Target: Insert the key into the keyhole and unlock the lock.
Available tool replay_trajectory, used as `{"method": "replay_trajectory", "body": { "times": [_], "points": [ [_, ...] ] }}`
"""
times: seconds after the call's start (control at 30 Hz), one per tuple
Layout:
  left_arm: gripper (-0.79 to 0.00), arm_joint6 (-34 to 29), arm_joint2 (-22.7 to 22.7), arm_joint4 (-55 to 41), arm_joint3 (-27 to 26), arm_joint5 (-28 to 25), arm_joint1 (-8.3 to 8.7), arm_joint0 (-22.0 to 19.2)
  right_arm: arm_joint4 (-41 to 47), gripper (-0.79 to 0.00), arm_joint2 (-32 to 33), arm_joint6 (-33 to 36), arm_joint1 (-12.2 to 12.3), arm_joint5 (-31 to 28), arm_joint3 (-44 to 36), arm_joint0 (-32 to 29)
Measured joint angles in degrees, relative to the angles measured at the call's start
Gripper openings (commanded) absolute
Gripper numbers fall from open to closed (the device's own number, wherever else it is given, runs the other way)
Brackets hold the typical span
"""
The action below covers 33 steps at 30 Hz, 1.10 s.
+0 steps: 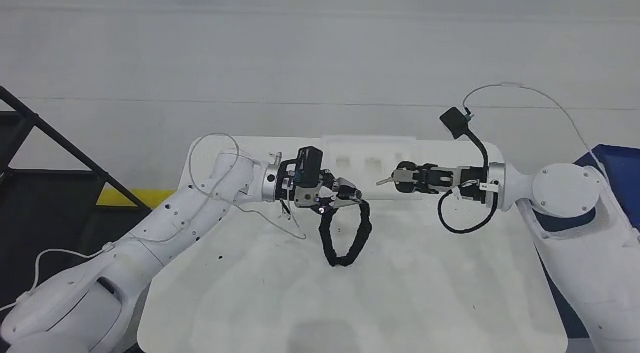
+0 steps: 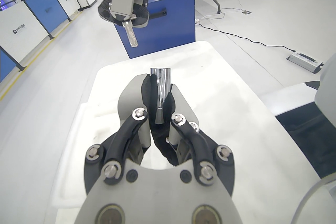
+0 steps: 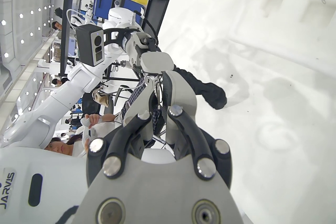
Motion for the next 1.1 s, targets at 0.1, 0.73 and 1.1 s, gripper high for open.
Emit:
{"method": "replay_trajectory", "body": {
  "times": [0.1,0.73,1.1],
  "points": [
    [-0.785,0.05,-1.20,-1.31,-1.18,1.23,-0.02,0.88,-1.11,-0.785,1.23,0.17,0.37,0.51,-2.26,-0.72],
    [-0.785,1.94,-2.42,-1.39,-2.44,3.37,-0.11,2.40,-0.95,-0.785,2.87,-0.37,0.77,-0.13,-5.43,-2.22],
    [-0.785,2.15,-1.93,-4.54,-2.76,3.51,-1.27,4.30,-6.03,-0.785,3.15,-1.15,1.25,2.71,-8.88,-2.59]
  ]
}}
